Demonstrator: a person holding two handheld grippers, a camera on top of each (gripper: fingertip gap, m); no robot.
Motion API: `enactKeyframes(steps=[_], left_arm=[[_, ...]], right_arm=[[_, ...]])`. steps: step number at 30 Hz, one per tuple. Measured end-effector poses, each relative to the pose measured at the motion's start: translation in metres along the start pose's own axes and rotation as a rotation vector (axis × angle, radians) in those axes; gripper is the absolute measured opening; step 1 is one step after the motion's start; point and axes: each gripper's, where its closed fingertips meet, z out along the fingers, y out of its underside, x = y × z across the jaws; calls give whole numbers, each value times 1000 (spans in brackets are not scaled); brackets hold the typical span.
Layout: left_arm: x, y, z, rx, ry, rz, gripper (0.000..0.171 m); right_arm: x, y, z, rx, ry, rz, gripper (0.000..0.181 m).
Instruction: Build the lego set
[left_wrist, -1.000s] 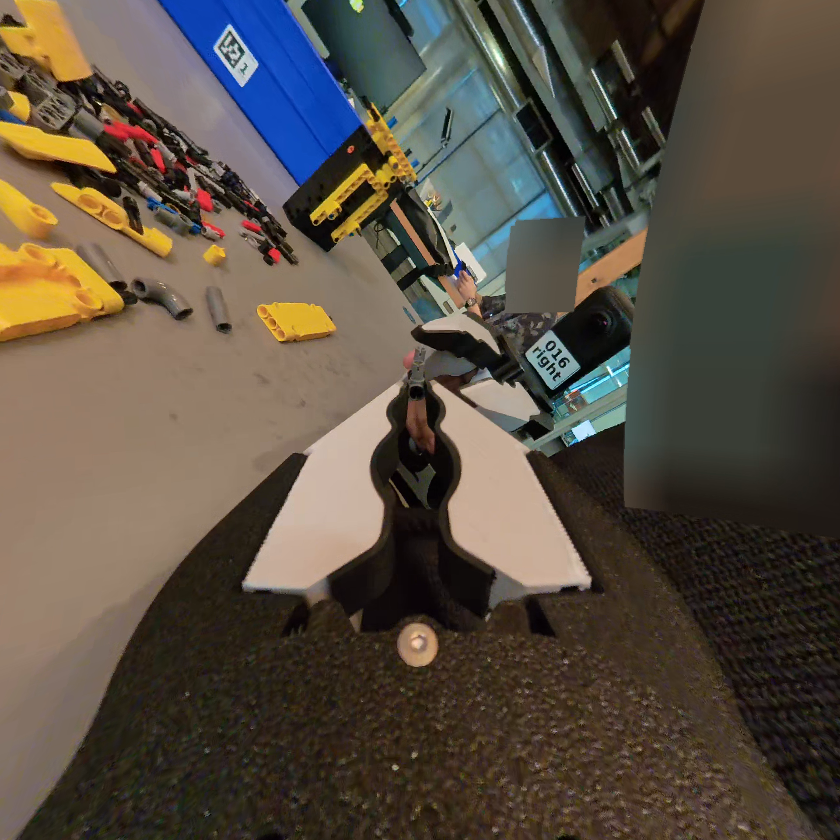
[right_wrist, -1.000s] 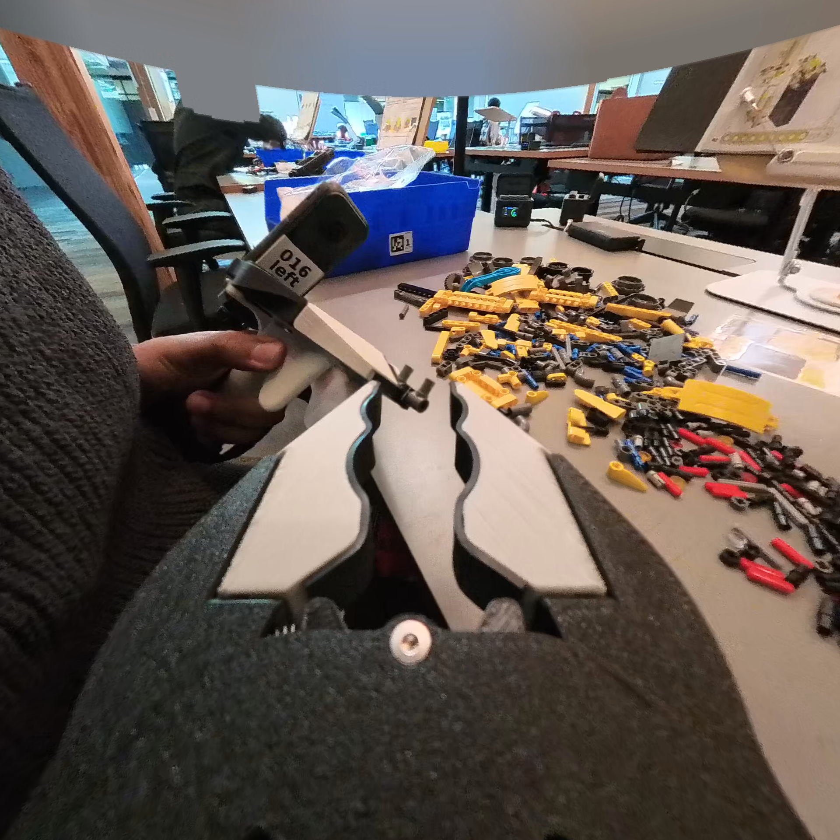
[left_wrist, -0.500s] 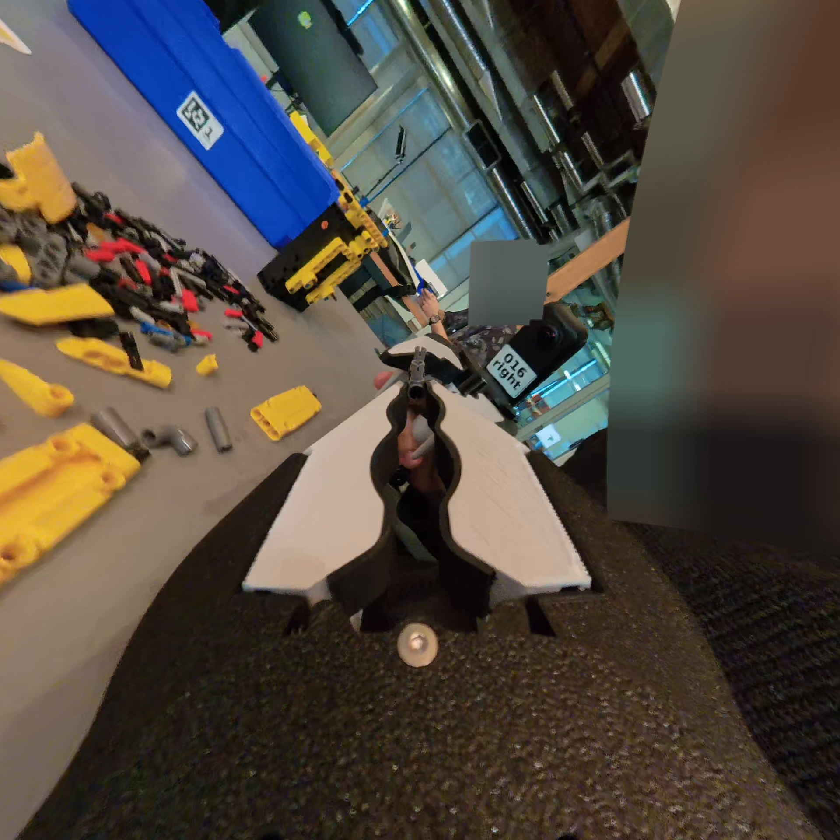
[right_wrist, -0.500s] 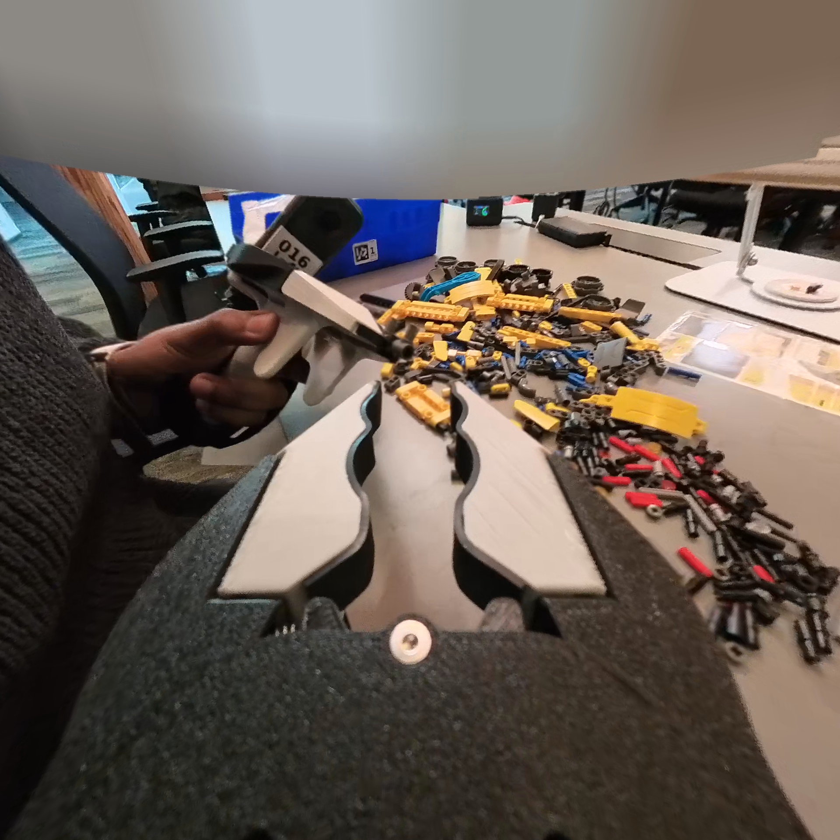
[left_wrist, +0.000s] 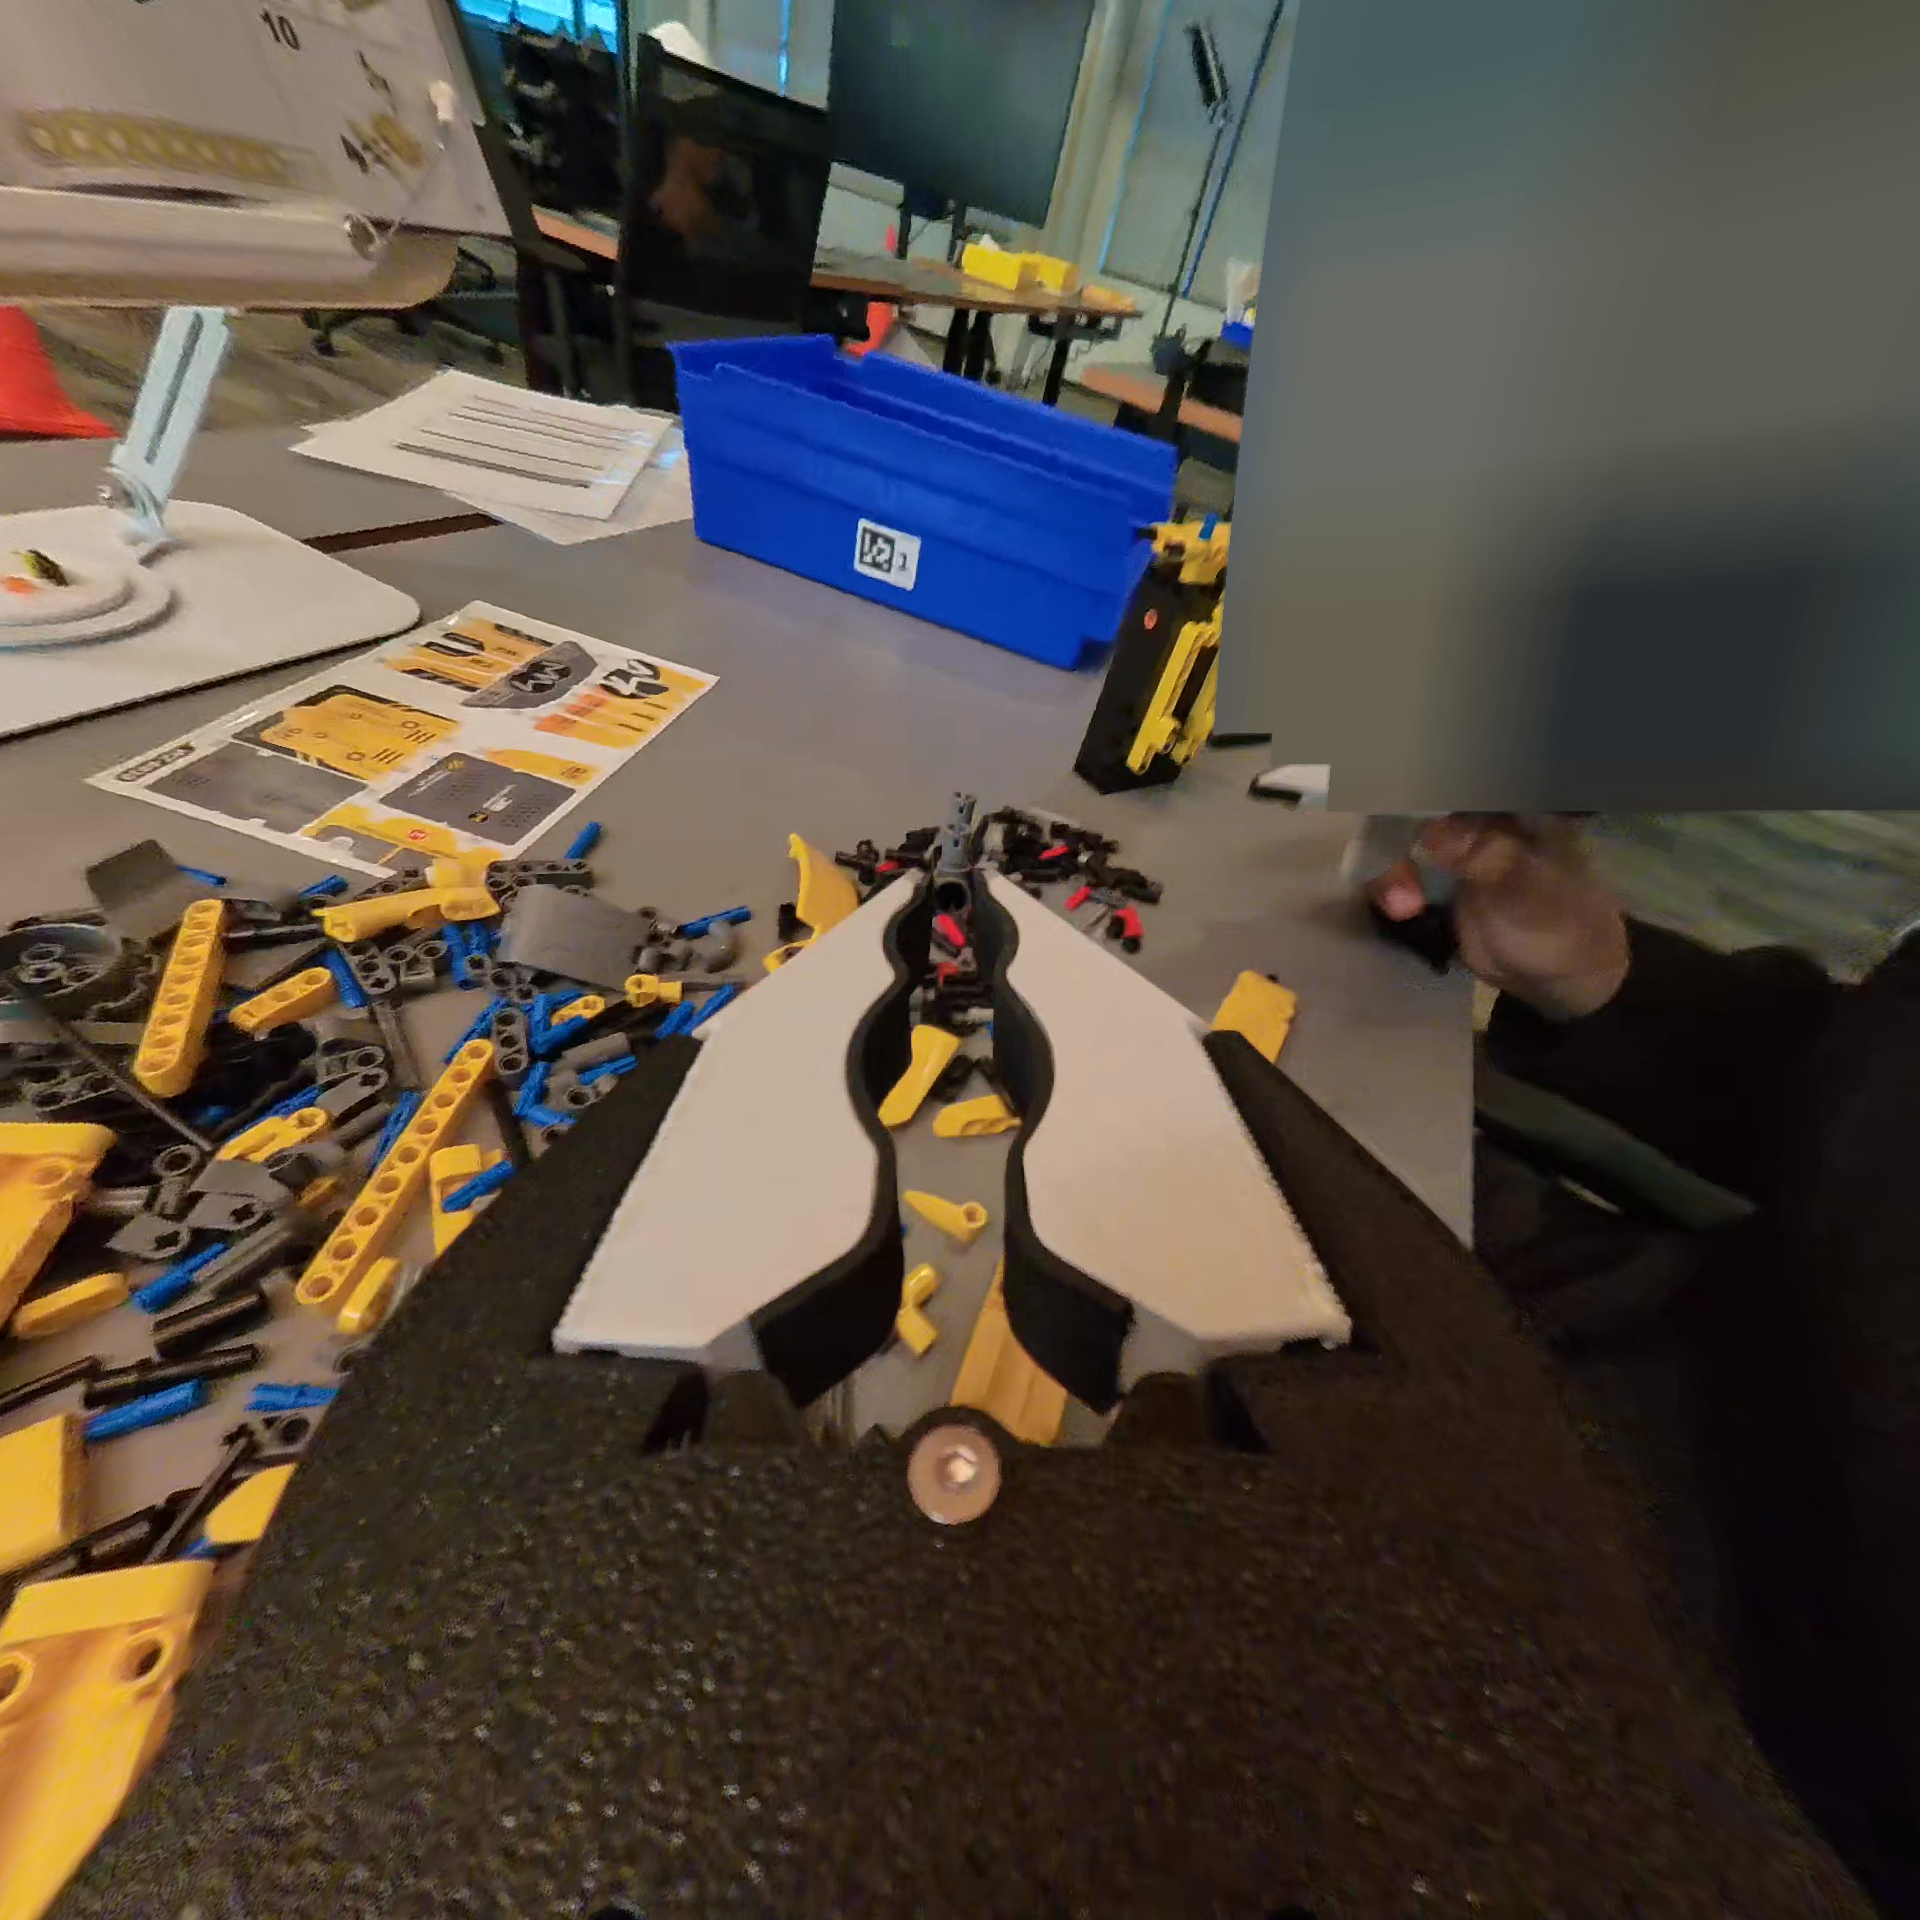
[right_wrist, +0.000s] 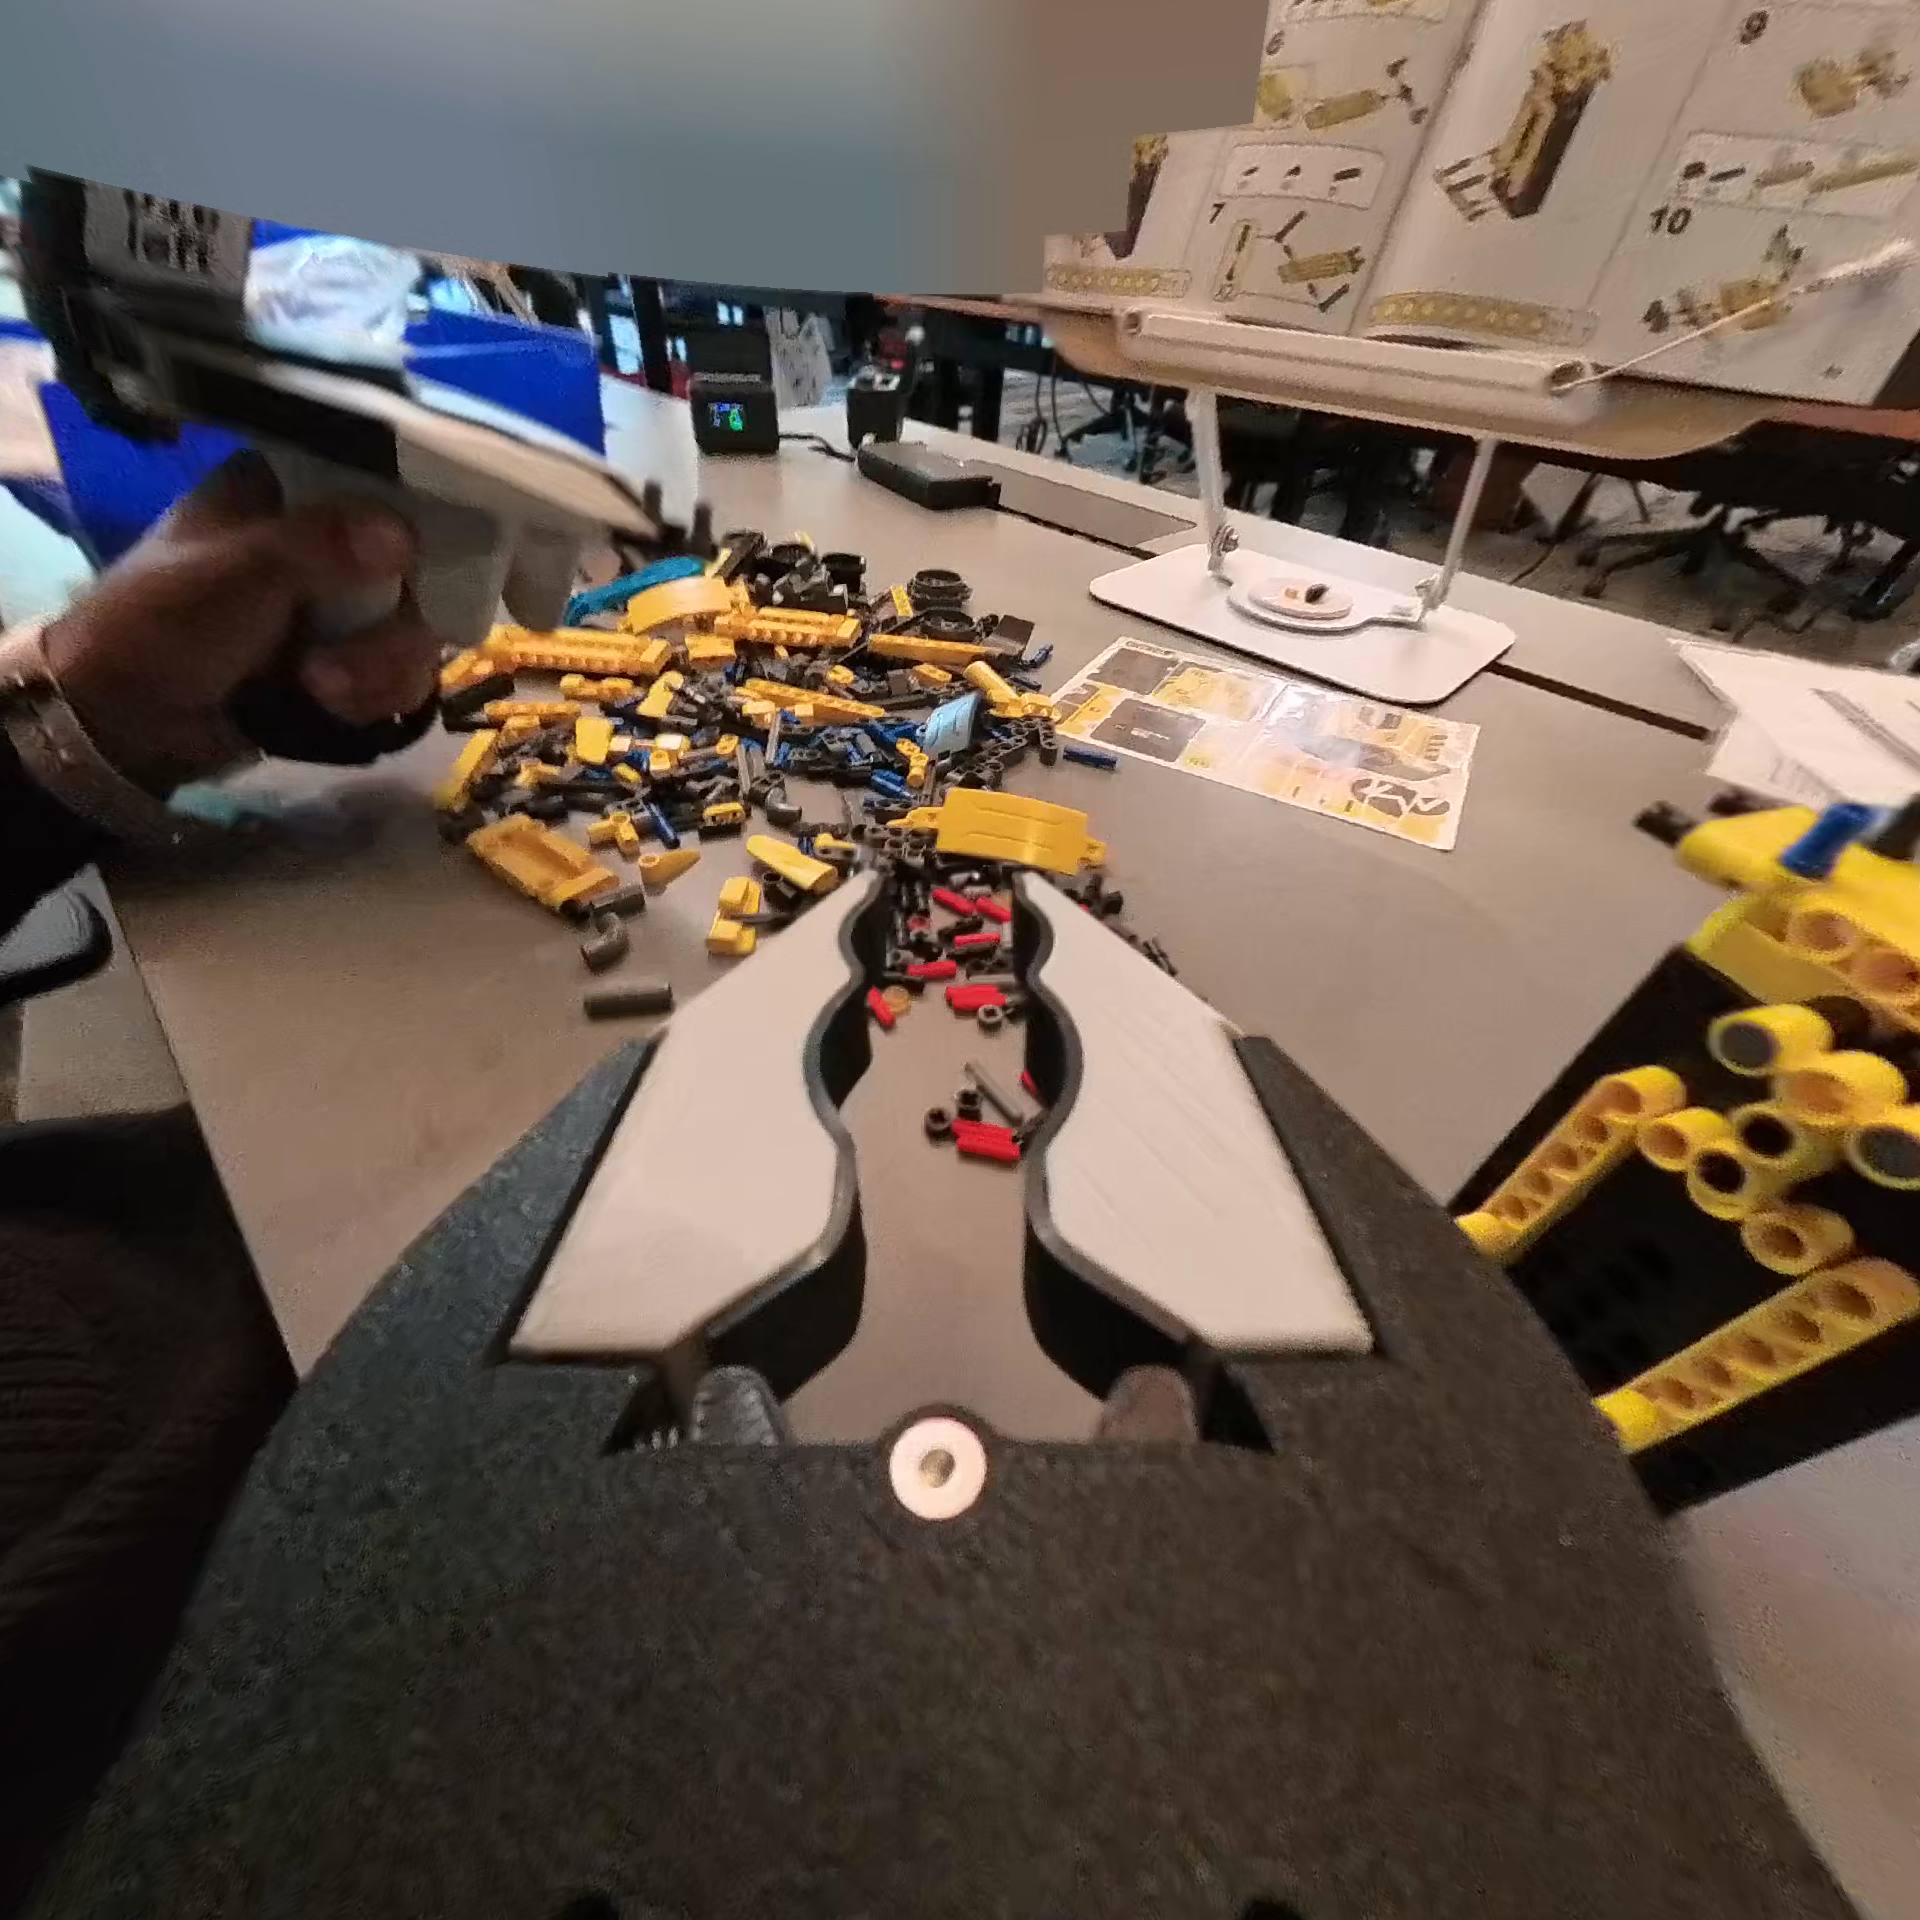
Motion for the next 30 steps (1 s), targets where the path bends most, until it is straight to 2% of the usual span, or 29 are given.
enactKeyframes(steps=[4,9,30], left_arm=[[2,4,2,4,49,-26,6],[1,0,-1,31,56,-41,6],[3,-3,-1,57,89,-73,6]], right_arm=[[13,-7,-5,57,29,79,23],[20,-16,-15,139,75,80,23],[20,-14,-12,119,87,61,23]])
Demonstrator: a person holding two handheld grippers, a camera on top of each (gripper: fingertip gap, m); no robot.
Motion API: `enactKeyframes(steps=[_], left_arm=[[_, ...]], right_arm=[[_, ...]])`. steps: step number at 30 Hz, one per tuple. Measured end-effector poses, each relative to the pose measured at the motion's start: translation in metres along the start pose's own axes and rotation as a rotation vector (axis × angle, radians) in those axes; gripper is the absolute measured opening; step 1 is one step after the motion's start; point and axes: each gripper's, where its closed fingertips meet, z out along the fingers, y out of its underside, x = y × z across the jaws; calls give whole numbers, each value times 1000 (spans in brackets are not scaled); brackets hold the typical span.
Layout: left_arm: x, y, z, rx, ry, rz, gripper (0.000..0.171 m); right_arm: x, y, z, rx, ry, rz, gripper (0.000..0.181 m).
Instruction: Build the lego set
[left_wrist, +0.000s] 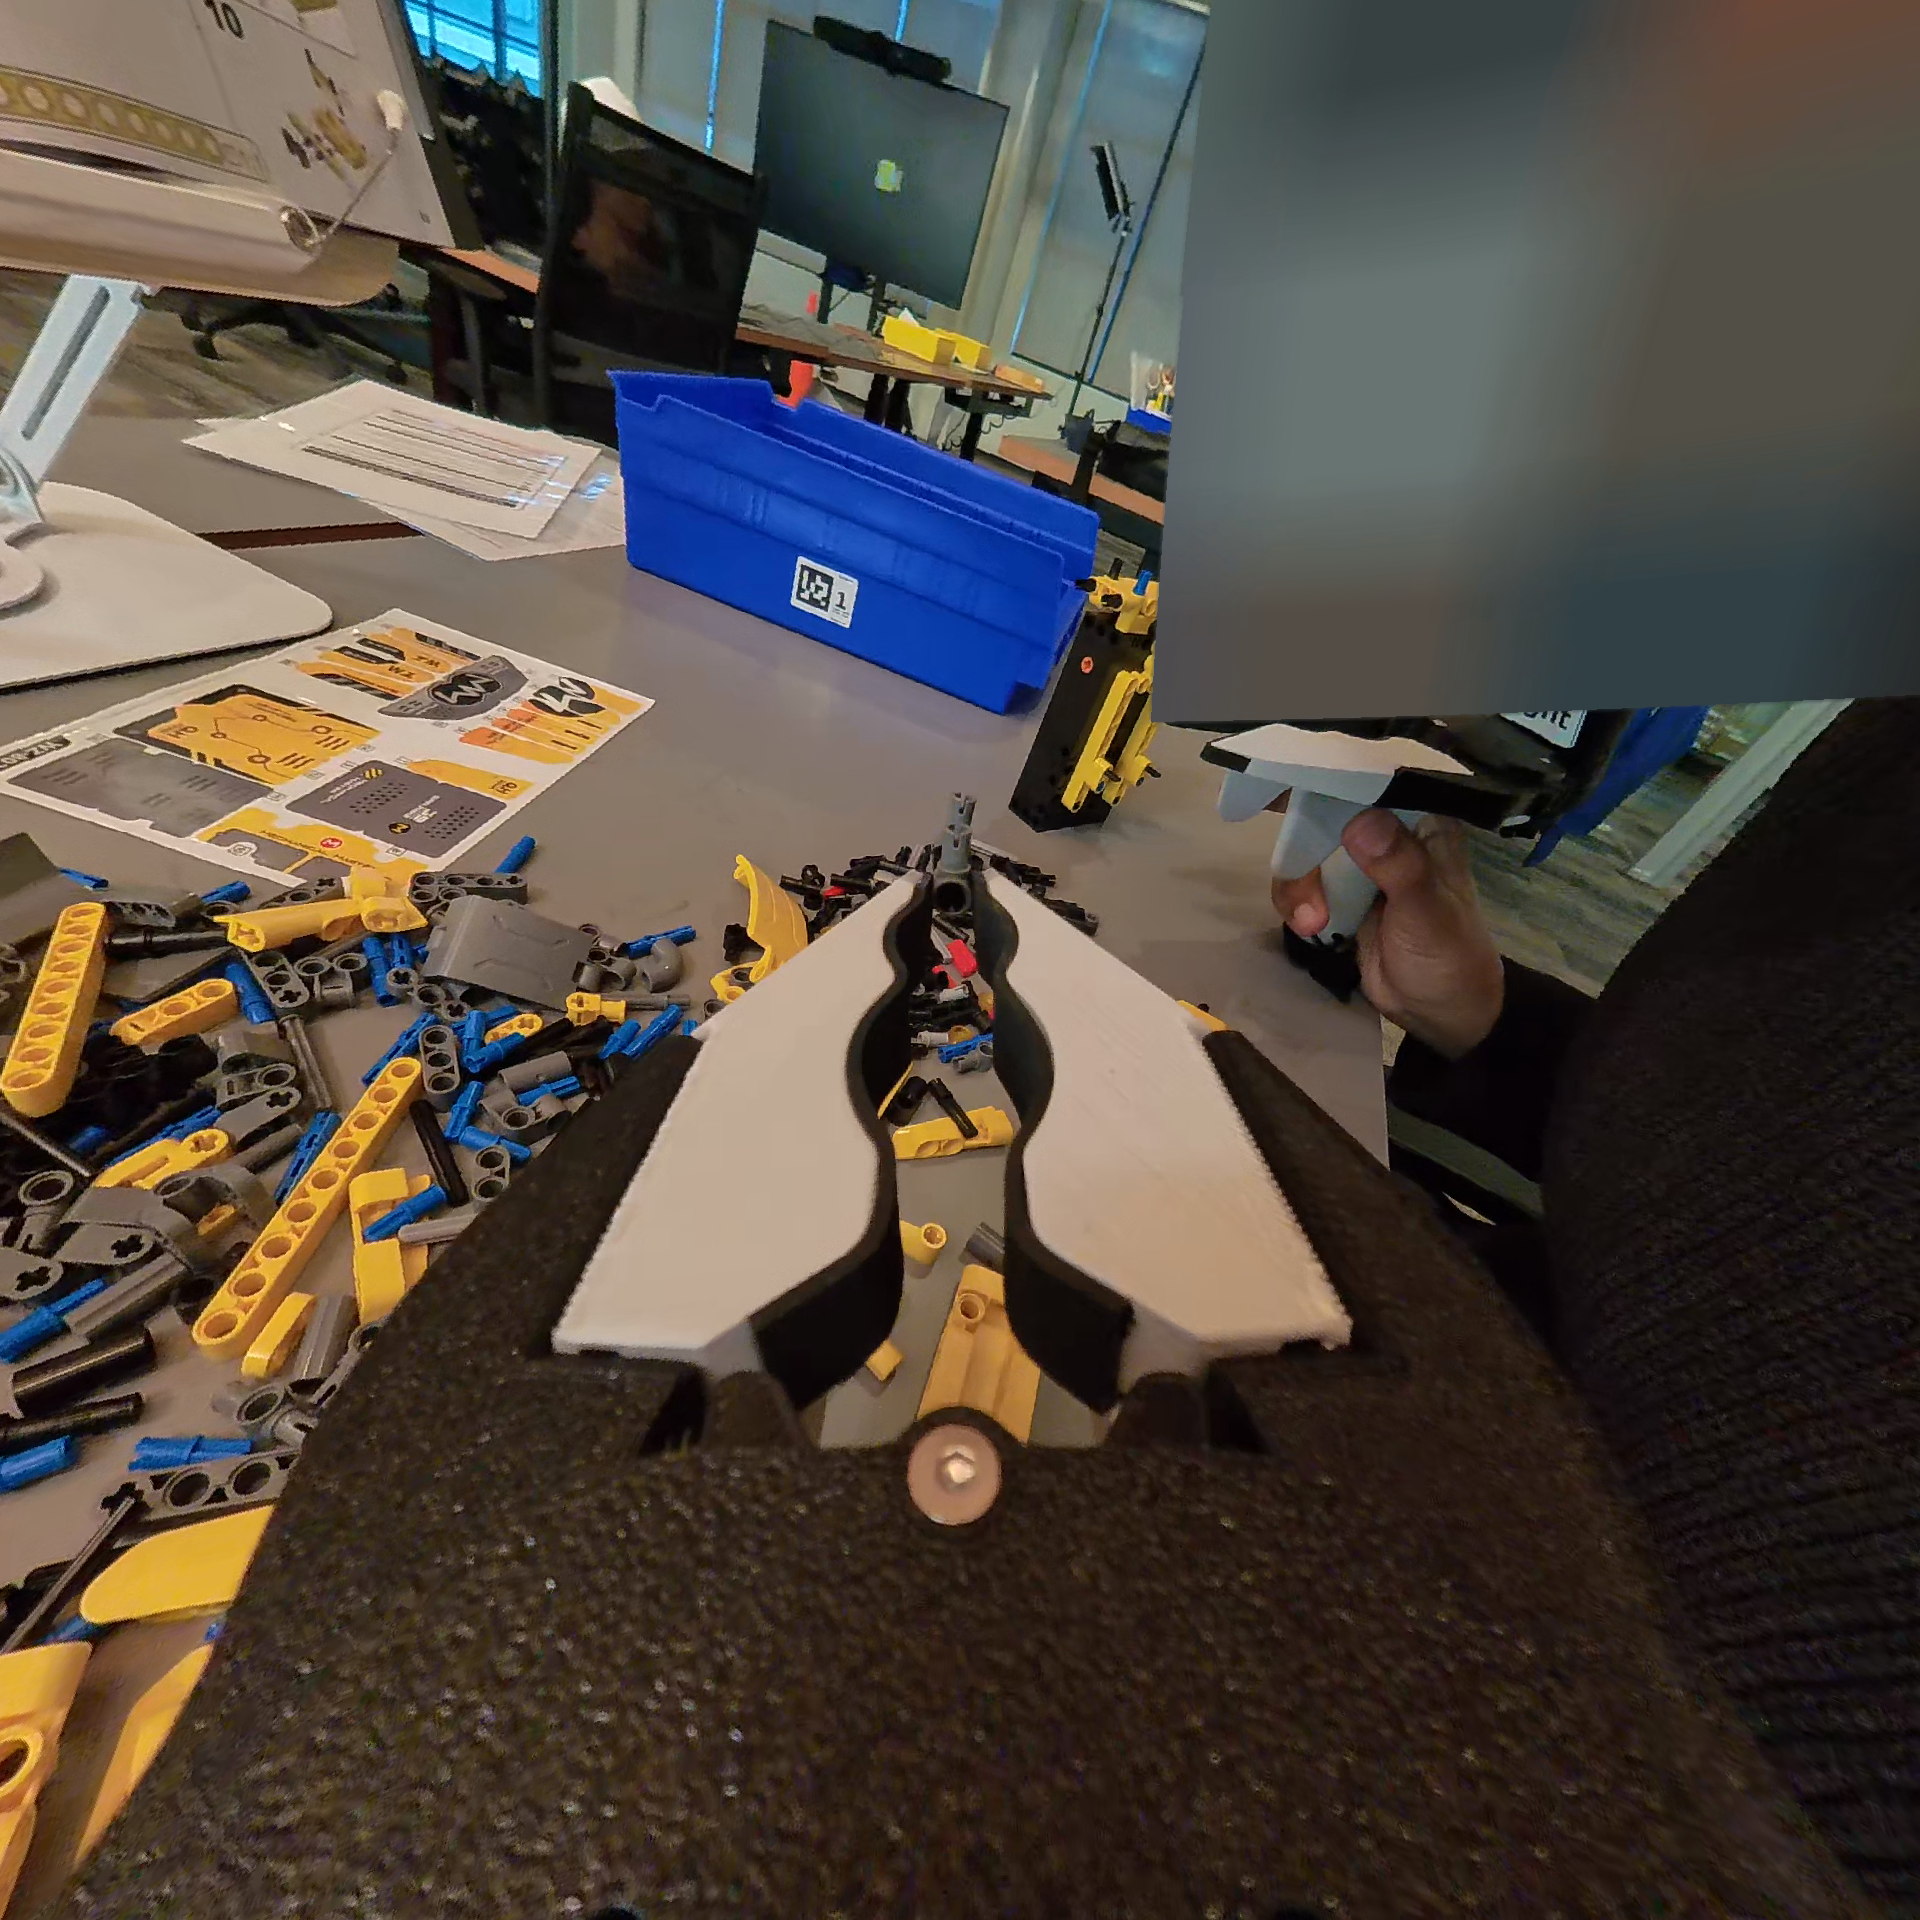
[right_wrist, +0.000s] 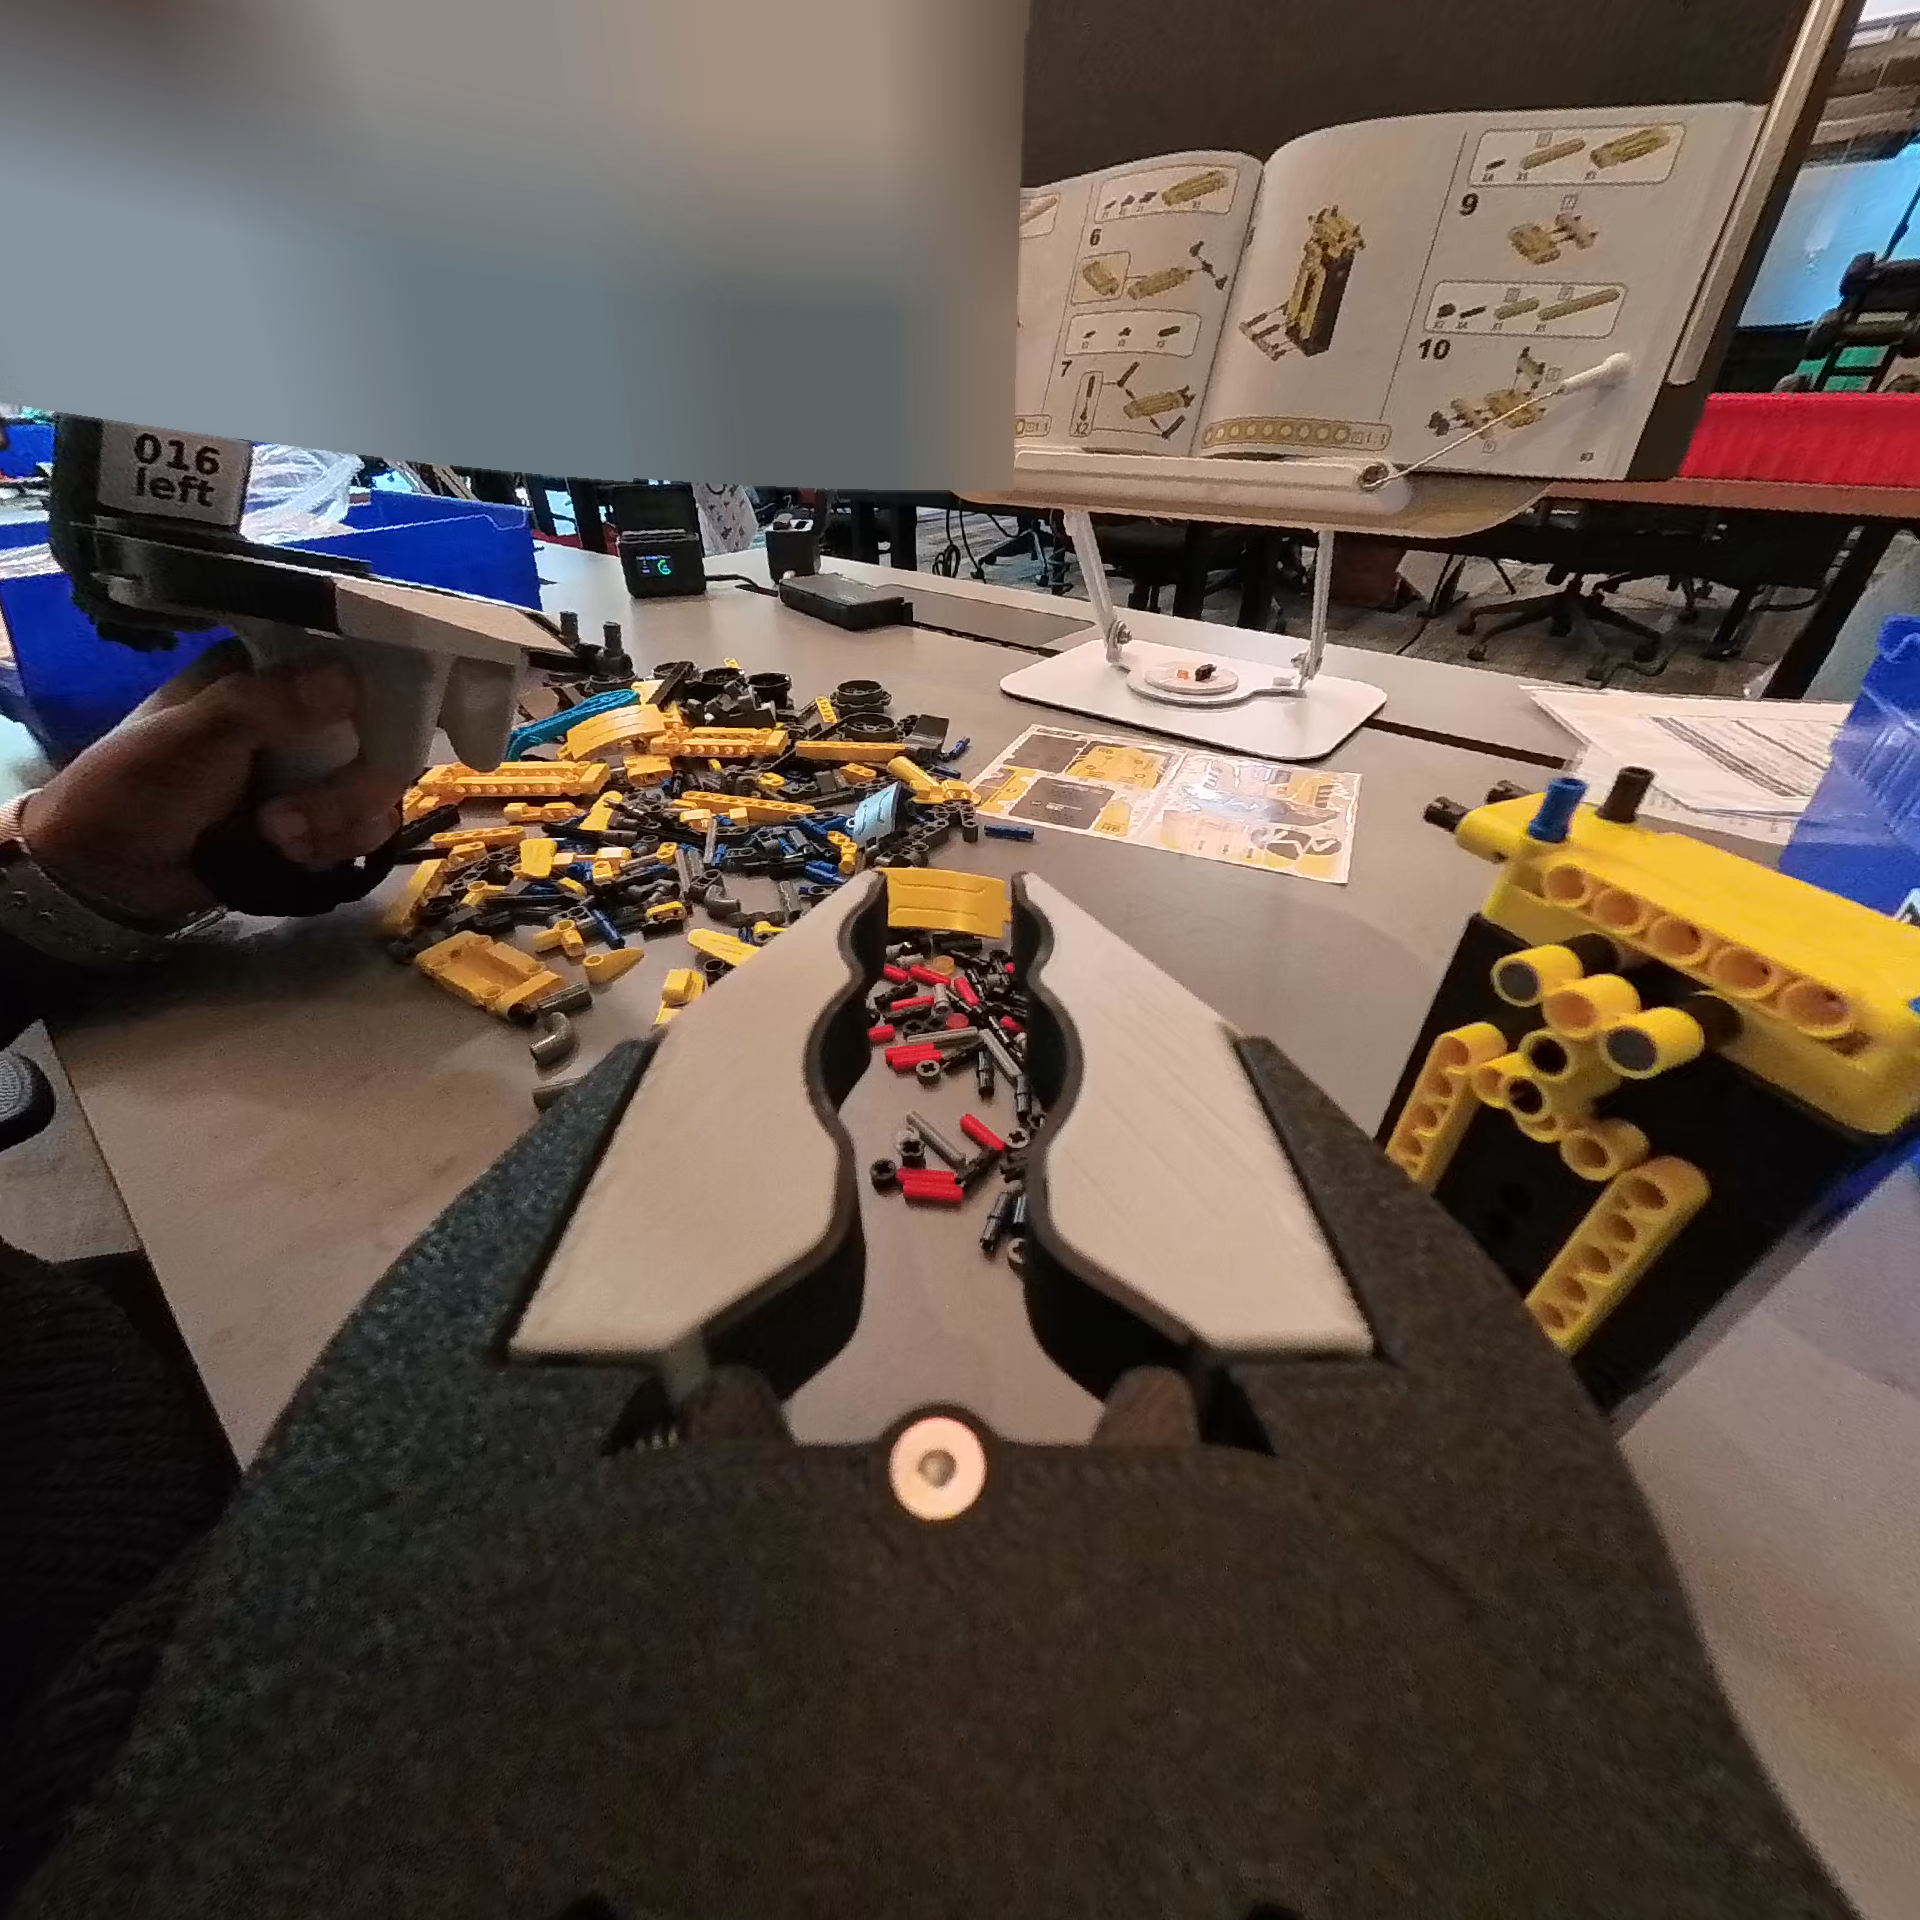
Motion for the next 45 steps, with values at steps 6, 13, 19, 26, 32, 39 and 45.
enactKeyframes(steps=[6,13,19,26,32,39,45], left_arm=[[1,-1,0,7,9,-9,6],[1,-2,-1,18,21,-25,6],[1,-3,-2,23,27,-33,6],[1,-1,-1,16,34,-48,7],[4,4,3,0,132,-226,7],[-5,12,5,-2,197,-510,7],[-9,31,12,-88,189,-605,7]], right_arm=[[0,0,0,3,-1,0,23],[0,0,0,3,0,-3,23],[0,0,0,2,0,-4,23],[0,-1,0,4,-1,-6,23],[-2,-2,-2,14,-3,-19,23],[-4,-4,-3,32,-4,-39,23],[-4,-6,-4,41,0,-45,23]])
